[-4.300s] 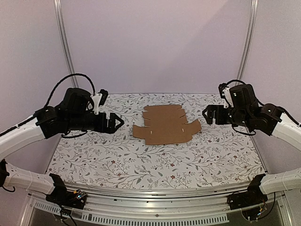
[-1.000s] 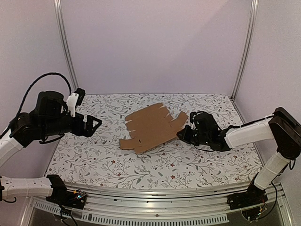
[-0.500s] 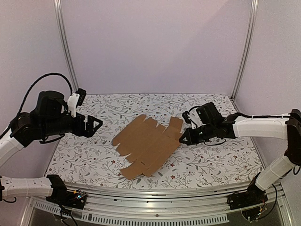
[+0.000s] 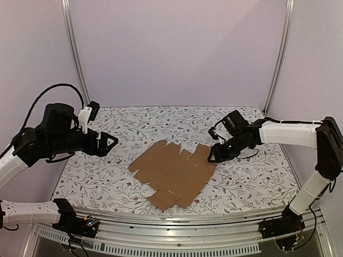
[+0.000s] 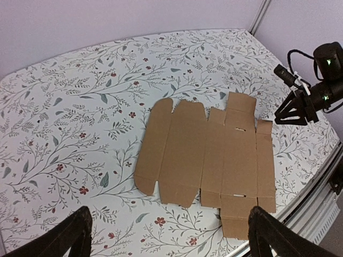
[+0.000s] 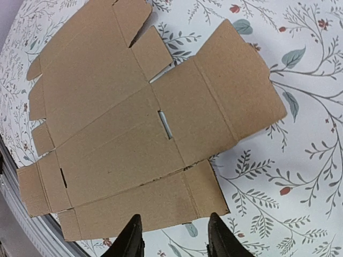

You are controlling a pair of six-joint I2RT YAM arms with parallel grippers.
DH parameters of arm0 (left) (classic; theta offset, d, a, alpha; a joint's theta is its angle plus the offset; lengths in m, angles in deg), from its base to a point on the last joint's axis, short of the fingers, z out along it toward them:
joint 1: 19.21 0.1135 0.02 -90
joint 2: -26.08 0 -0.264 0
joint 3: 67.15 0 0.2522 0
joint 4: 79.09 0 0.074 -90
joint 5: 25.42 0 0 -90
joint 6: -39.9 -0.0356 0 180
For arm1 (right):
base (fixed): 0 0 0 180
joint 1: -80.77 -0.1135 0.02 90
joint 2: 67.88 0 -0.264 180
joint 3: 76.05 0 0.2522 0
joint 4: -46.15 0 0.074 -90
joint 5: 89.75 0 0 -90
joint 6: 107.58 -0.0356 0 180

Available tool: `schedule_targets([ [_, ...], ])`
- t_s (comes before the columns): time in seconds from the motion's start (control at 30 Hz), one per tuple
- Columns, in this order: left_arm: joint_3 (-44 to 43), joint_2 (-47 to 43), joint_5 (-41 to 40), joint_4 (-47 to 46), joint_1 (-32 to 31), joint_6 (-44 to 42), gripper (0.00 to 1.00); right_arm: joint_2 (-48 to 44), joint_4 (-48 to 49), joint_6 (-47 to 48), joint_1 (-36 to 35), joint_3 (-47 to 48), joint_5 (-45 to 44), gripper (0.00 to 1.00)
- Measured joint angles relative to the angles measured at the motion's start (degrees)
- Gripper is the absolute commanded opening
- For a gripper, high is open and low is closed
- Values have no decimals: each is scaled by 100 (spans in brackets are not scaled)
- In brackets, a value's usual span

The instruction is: Fold the paper box

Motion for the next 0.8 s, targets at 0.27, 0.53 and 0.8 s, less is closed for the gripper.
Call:
schedule_targets([
  [0.27,35,-81,55,-2,0,2,100,-48,671,-835,-4,-555,-162,56],
  [0.53,35,-109,101,-4,20,2,100,-911,1692,-2511,-614,-2011,-682,61],
  [0.8,35,-109,142,-4,44,2,100,-1196,2949,-4164,-1287,-3032,-1093,61],
])
